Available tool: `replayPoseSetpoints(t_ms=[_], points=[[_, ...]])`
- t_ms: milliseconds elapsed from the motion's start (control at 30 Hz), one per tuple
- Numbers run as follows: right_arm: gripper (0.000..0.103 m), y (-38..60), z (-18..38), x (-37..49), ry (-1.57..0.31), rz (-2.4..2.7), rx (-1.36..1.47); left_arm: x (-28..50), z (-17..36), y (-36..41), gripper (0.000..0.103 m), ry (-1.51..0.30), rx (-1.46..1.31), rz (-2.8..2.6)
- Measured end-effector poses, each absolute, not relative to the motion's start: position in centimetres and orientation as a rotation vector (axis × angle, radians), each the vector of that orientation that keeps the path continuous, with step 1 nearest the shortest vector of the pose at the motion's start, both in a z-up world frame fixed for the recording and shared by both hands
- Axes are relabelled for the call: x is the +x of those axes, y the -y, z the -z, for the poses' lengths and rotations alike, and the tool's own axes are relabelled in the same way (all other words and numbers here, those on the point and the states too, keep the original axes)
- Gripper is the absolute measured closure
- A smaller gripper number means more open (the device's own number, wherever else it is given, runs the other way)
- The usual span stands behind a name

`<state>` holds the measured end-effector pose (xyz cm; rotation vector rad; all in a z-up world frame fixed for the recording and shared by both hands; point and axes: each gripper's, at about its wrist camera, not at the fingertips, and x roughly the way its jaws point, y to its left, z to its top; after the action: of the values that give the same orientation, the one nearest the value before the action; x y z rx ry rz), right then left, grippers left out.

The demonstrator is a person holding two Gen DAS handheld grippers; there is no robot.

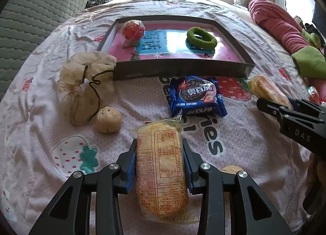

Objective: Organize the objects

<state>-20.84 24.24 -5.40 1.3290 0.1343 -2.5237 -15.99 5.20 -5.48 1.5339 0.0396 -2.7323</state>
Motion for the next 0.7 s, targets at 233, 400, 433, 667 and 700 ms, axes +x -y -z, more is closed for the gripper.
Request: replayPoseSetpoints(t_ms=[233,400,433,667,700], points=[[0.060,-23.5,4.1,-18.9,-0.147,2.519,1.314,-14.9,4.2,-4.5,0.064,-0.047,1.516,2.738],[0.060,-22.9,2.2,-17.3,-0.146,2.533,1.278,-13.7,2.5,-4.0,0.064,-0.031,1.486,2.755],[0.060,-22.8,2.0,-17.1,-0.143,2.537,1.272,-13.3,2.1,-3.9,0.064,-0.023,1.476,2.758],[0.060,-21.7,-0.5,-15.0,-0.157,2.544,1.225,-11.6,-0.4,-2.7,0.064,-0.030,1.421,2.772],[0.060,-21.6,-0.8,-14.8,-0.158,2.544,1.220,-11.4,-0.8,-2.6,0.064,-0.028,1.414,2.773]])
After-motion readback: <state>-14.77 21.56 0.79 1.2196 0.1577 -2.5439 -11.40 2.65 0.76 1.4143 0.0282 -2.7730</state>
